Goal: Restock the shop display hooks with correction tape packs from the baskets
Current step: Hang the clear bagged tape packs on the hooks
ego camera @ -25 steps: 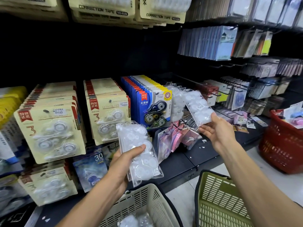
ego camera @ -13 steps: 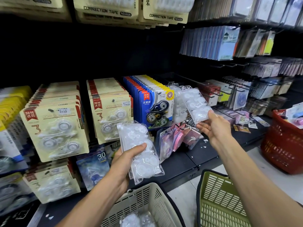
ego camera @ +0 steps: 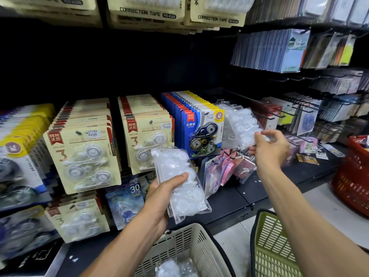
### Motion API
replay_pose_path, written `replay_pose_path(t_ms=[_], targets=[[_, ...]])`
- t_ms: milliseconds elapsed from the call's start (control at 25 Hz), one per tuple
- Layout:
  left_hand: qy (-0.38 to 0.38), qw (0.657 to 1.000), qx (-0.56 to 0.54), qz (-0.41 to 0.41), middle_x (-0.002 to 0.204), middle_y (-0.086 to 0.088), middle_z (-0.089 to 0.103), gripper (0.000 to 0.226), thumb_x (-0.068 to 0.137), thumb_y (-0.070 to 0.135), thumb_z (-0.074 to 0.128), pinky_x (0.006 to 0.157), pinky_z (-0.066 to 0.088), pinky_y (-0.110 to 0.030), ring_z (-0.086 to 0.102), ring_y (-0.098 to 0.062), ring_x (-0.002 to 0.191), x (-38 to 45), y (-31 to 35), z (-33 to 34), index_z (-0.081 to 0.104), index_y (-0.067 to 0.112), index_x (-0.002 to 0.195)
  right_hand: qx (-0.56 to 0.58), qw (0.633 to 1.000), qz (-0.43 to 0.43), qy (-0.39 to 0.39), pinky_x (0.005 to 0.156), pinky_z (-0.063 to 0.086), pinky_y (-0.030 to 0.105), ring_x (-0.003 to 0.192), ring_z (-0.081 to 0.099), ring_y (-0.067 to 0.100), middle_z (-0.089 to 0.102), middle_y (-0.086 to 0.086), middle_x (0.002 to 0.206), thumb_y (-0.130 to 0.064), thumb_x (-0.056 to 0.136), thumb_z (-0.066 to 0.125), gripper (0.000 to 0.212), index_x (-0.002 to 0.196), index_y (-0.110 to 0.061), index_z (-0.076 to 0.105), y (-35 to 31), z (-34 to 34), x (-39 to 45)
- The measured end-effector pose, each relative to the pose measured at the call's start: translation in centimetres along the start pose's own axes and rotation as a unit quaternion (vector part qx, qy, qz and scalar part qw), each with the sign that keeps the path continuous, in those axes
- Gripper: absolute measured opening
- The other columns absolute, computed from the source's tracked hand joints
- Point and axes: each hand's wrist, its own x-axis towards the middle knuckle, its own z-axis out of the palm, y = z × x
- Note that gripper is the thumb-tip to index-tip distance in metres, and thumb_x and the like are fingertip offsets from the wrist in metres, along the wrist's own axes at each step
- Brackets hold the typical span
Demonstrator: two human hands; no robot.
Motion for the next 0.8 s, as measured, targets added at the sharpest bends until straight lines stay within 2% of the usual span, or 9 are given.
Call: replay_pose_path(t_ms=[80, 120, 240, 360, 440, 480, 600, 680, 800], targets=[[0.001, 1.0, -0.005, -0.003, 0.104, -0.011, 0.078, 0.047, 0.08, 0.01, 0.08, 0.067, 0.062, -0.038, 0.076, -0.031, 0.092, 0.0, 0.1, -0.1, 0.062, 0.011, 0.123, -0.028, 1.0, 0.0, -0.003, 0.068, 0.062, 0.047, 0.063, 0.071, 0.023, 0.068, 0.006, 0.082, -0.022, 0.092, 0.065, 0.009, 0.087, -0.029, 0.067, 0.2, 1.9, 0.1], [-0.001, 1.0, -0.006, -0.004, 0.104, -0.011, 0.078, 0.048, 0.079, 0.011, 0.081, 0.068, 0.063, -0.038, 0.076, -0.032, 0.094, 0.1, 0.2, -0.3, 0.062, 0.012, 0.123, -0.036, 0.999, 0.009, -0.023, 0.079, 0.06, 0.05, 0.079, 0.072, 0.026, 0.07, 0.005, 0.094, -0.025, 0.094, 0.062, 0.011, 0.099, -0.029, 0.07, 0.4, 2.8, 0.2], [-0.009, 1.0, -0.005, -0.001, 0.102, -0.01, 0.079, 0.049, 0.077, 0.013, 0.082, 0.067, 0.062, -0.037, 0.076, -0.03, 0.092, -0.1, 0.4, -0.7, 0.063, 0.013, 0.123, -0.011, 0.973, 0.144, -0.18, 0.102, 0.05, 0.048, 0.121, 0.054, 0.024, 0.045, 0.002, 0.15, -0.03, 0.099, 0.057, 0.053, 0.15, -0.029, 0.042, 0.9, 4.5, 0.1], [-0.006, 1.0, -0.016, 0.01, 0.089, -0.005, 0.08, 0.034, 0.081, 0.01, 0.08, 0.062, 0.062, -0.034, 0.077, -0.025, 0.08, -0.1, 0.9, -1.1, 0.064, 0.015, 0.111, -0.069, 0.952, 0.171, -0.246, 0.109, 0.043, 0.049, 0.136, 0.044, 0.026, 0.034, 0.002, 0.159, -0.031, 0.096, 0.063, 0.064, 0.153, -0.028, 0.034, 1.7, 4.5, -0.9], [-0.005, 0.999, -0.03, 0.02, 0.093, -0.007, 0.08, 0.035, 0.082, 0.014, 0.08, 0.059, 0.062, -0.033, 0.077, -0.023, 0.078, 0.0, 1.3, -0.9, 0.066, 0.014, 0.114, -0.168, 0.935, 0.121, -0.288, 0.095, 0.05, 0.041, 0.122, 0.056, 0.025, 0.052, 0.007, 0.142, -0.041, 0.096, 0.062, 0.047, 0.137, -0.02, 0.054, 0.7, 4.2, -2.1], [-0.001, 0.999, -0.034, 0.029, 0.096, -0.008, 0.08, 0.038, 0.082, 0.019, 0.081, 0.058, 0.062, -0.032, 0.077, -0.022, 0.079, 0.0, 1.4, -0.7, 0.067, 0.014, 0.116, -0.175, 0.91, 0.113, -0.359, 0.083, 0.052, 0.037, 0.106, 0.063, 0.023, 0.062, 0.008, 0.125, -0.049, 0.096, 0.06, 0.044, 0.125, -0.016, 0.062, 0.0, 4.0, -2.9], [0.021, 0.997, -0.049, 0.052, 0.1, -0.006, 0.08, 0.052, 0.073, 0.034, 0.085, 0.068, 0.063, -0.034, 0.078, -0.022, 0.086, 0.1, 1.7, 0.0, 0.069, 0.015, 0.119, -0.119, 0.781, 0.131, -0.598, 0.066, 0.049, 0.032, 0.069, 0.059, 0.02, 0.064, 0.011, 0.085, -0.062, 0.085, 0.062, 0.061, 0.109, -0.007, 0.067, -2.4, 3.2, -5.8], [0.04, 0.996, -0.049, 0.068, 0.1, -0.006, 0.079, 0.06, 0.067, 0.04, 0.086, 0.077, 0.063, -0.039, 0.077, -0.024, 0.09, 0.3, 1.7, 0.3, 0.07, 0.016, 0.119, -0.143, 0.73, 0.086, -0.663, 0.067, 0.047, 0.031, 0.074, 0.053, 0.021, 0.059, 0.016, 0.086, -0.055, 0.08, 0.076, 0.058, 0.11, -0.006, 0.066, -3.2, 3.1, -7.5], [0.061, 0.994, -0.036, 0.085, 0.1, -0.002, 0.08, 0.057, 0.069, 0.041, 0.088, 0.084, 0.063, -0.045, 0.077, -0.024, 0.091, 0.2, 1.5, 0.8, 0.07, 0.019, 0.119, -0.145, 0.714, 0.063, -0.682, 0.085, 0.052, 0.043, 0.09, 0.062, 0.024, 0.069, 0.026, 0.102, -0.032, 0.072, 0.088, 0.057, 0.112, 0.0, 0.065, -3.4, 3.1, -8.3]])
